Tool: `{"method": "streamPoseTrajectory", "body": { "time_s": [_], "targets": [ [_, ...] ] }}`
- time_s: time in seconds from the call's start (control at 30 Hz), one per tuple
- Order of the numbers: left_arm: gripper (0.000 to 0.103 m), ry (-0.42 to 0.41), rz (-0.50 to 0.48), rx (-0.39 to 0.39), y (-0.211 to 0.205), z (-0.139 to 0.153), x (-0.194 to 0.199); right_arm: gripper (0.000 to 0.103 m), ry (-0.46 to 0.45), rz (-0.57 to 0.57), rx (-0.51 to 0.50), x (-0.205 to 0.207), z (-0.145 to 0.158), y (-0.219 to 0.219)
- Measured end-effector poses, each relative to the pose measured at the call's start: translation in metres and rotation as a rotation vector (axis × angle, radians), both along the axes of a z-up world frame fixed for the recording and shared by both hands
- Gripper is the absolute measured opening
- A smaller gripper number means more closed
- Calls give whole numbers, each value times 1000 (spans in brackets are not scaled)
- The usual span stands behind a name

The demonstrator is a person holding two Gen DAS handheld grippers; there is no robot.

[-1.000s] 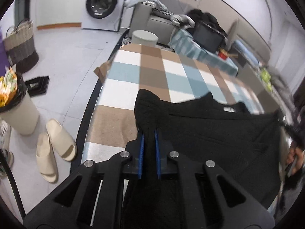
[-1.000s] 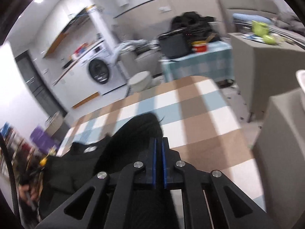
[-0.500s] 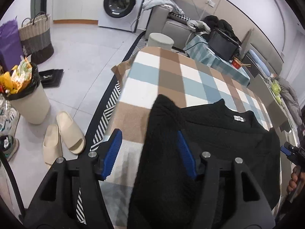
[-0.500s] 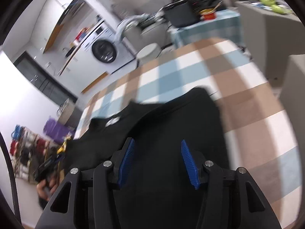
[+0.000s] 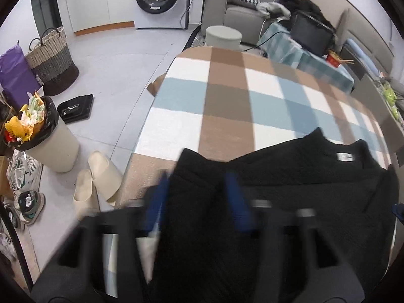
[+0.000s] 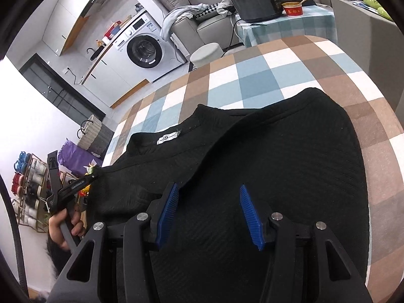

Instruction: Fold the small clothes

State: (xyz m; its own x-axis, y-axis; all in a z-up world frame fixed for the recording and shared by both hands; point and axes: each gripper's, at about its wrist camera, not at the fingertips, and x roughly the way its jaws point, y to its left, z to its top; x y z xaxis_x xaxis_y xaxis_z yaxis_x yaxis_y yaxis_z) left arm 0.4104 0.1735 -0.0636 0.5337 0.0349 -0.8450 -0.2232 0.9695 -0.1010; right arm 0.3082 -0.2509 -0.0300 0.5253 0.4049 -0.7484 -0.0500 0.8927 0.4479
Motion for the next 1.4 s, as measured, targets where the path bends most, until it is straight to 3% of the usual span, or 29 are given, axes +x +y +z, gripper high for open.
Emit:
{"method": "streamPoseTrajectory", "body": {
  "time_s": [0.2, 0.33, 0.63, 0.77, 0.83, 0.93, 1.0, 1.1, 1.17, 1.23, 1.3, 1.4],
  "targets": [
    [10, -139, -28, -54, 15, 22, -25, 52, -3, -17, -8, -1, 1, -10],
    [10, -233, 24, -144, 40, 46, -39, 52, 12, -37, -17, 5, -3, -17],
    [11, -165, 97, -177, 66, 28, -33, 52, 40, -46, -57, 9, -12, -20],
    [21, -146, 70, -156, 61, 27, -39, 52, 36, -51, -57, 4, -11, -25],
    [43, -140, 46, -149, 52, 28, -43, 52, 32, -48, -60, 3, -10, -26],
    [65, -150, -18, -105, 34, 28, -51, 52, 27, -46, -90, 3, -8, -25],
    [67, -124, -47, -25, 22, 22, -49, 52, 9, -54, -115, 2, -3, -27],
    [67, -88, -48, -34, 20, 11, -43, 54, -26, -81, -157, 0, 7, -43],
    [64, -79, -39, -25, 21, 4, -37, 59, -53, -124, -188, 2, 16, -63],
    [40, -79, -41, -36, 22, 0, -33, 62, -51, -159, -191, 9, 17, -81],
    [24, -87, -52, -85, 22, -2, -31, 62, -35, -178, -173, 23, 12, -98],
    [17, -117, -61, -74, 18, 1, -31, 62, -9, -183, -133, 42, -1, -110]
  ]
}}
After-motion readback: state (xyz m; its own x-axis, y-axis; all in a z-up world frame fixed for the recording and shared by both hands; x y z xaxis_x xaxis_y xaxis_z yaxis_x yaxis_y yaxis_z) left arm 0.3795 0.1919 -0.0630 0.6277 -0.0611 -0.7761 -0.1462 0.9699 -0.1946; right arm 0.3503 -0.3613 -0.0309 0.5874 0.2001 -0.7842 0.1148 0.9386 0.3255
